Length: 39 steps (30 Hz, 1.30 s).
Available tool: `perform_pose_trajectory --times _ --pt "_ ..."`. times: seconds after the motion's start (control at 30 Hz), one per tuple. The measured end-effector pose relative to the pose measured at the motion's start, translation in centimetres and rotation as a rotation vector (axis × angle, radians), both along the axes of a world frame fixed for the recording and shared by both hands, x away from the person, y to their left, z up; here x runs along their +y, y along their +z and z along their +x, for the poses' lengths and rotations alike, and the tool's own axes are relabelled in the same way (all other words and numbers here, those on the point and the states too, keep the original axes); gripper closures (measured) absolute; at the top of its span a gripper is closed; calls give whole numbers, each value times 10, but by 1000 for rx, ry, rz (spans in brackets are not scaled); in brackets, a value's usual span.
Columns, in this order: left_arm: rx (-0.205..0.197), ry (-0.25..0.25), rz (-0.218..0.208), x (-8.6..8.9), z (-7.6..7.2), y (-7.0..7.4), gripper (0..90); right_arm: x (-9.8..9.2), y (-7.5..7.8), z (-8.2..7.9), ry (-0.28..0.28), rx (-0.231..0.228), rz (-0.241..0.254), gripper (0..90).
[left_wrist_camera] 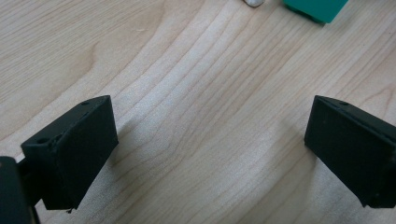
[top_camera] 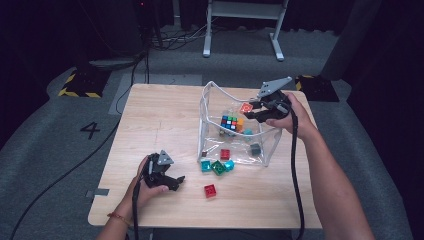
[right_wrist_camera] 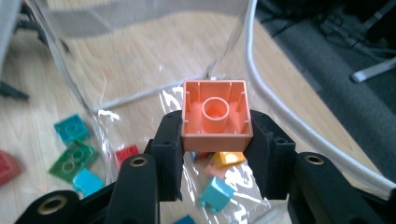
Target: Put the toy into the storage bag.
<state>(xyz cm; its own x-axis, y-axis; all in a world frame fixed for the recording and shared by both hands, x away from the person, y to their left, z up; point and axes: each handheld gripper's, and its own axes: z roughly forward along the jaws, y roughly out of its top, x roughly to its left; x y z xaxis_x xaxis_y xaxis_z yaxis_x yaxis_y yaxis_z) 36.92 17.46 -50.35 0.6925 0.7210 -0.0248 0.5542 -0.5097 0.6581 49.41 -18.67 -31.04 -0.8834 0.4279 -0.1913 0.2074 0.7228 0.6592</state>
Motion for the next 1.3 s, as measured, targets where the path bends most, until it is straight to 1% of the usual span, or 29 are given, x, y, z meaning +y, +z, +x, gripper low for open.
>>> perform_pose_trajectory --times 0.03,0.07,0.1,0.23,0.27,0.3,0.33,0.37,0.43,0.47,0.5,0.57,0.67,0.7,0.73,0.83,0.87,0.93,1.0,1.03,1.13,1.2,1.3 --pt "0 0 0 0 0 0 27 2 0 1 -1 7 -23 589" --pt "0 0 0 0 0 0 27 3 -1 3 15 -3 -50 589" --pt "0 0 0 0 0 0 27 4 -1 4 10 3 -74 589" --pt "0 0 0 0 0 0 27 6 -4 8 9 24 -110 589" --pt "0 0 0 0 0 0 27 6 -4 9 3 37 -127 589" --pt "0 0 0 0 0 0 27 6 -5 10 0 48 -130 589" --pt "0 0 0 0 0 0 27 5 -6 11 3 62 -144 589" --pt "0 0 0 0 0 0 27 4 -8 13 8 75 -146 589" --pt "0 0 0 0 0 0 27 2 -9 15 -9 97 -169 589" --pt "0 0 0 0 0 0 27 1 -10 17 -5 99 -173 589" --pt "0 -1 0 0 0 0 27 -1 -11 18 -10 113 -180 589" --pt "0 0 0 0 0 0 27 -6 -12 20 -22 122 -207 588" --pt "0 0 0 0 0 0 27 -17 -13 23 -45 129 -200 589" --pt "0 0 0 0 0 0 27 -21 -13 24 -41 129 -188 589" --pt "0 0 0 0 0 0 27 -25 -13 25 -48 130 -187 588" --pt "0 0 0 0 0 0 27 -33 -14 25 -72 140 -196 588" --pt "0 0 0 0 0 0 27 -36 -15 26 -80 139 -208 588" --pt "-1 1 0 0 0 0 27 -42 -15 25 -78 143 -203 588" --pt "0 0 0 0 0 0 27 -45 -15 24 -81 133 -197 588" --pt "0 0 0 0 0 0 27 -47 -14 24 -83 138 -198 588" --pt "0 0 0 0 0 0 27 -50 -15 23 -93 136 -219 586" --pt "0 0 0 0 0 0 27 -52 -15 23 -92 136 -214 578" --pt "0 0 0 0 0 0 27 -54 -14 21 -100 130 -223 561"
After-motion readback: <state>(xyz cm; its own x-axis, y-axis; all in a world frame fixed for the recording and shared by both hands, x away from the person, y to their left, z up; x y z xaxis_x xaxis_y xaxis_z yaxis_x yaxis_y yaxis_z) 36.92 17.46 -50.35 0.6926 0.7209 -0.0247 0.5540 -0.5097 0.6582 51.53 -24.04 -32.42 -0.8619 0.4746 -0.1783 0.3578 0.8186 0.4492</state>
